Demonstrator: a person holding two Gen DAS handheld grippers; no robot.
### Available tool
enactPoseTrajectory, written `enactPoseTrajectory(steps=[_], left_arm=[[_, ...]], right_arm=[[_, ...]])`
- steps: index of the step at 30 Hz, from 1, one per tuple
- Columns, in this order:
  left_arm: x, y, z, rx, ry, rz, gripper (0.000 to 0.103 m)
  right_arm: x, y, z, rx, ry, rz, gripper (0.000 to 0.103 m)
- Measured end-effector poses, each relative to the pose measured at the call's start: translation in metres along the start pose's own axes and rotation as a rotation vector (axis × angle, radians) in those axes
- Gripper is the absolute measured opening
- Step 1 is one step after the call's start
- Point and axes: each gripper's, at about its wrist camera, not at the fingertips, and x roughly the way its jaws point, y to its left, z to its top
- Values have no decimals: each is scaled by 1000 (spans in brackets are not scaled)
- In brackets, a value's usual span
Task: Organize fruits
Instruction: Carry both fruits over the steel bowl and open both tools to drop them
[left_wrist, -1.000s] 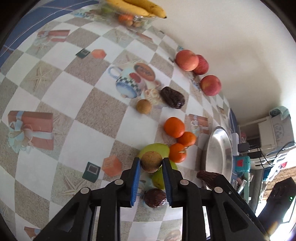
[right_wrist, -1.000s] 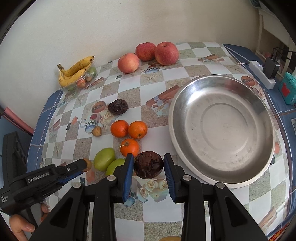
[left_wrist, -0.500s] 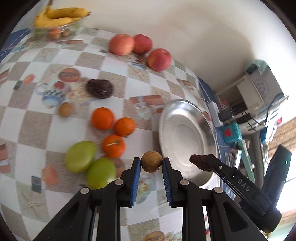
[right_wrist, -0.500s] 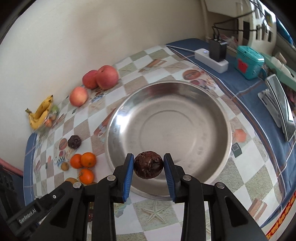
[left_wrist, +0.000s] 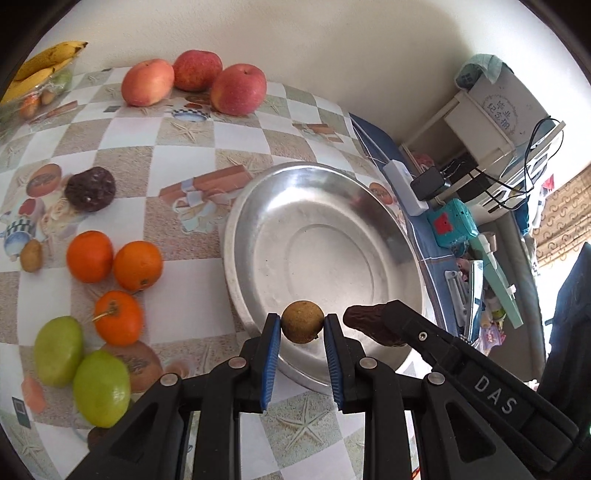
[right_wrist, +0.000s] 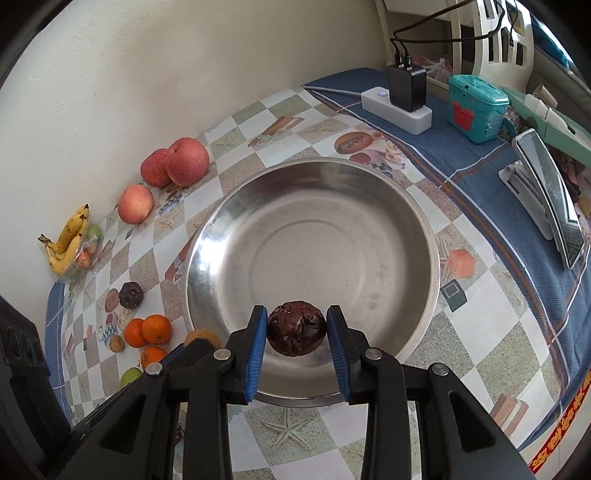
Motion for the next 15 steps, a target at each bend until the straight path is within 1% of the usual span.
enactPoseTrajectory(steps=[6, 15], left_arm=[[3, 1, -3, 0, 15, -15, 27], [0, 6, -6, -18, 20, -8, 28]], right_arm=[[4, -3, 0, 17, 18, -9, 35], [5, -1, -1, 8, 28, -19, 35]])
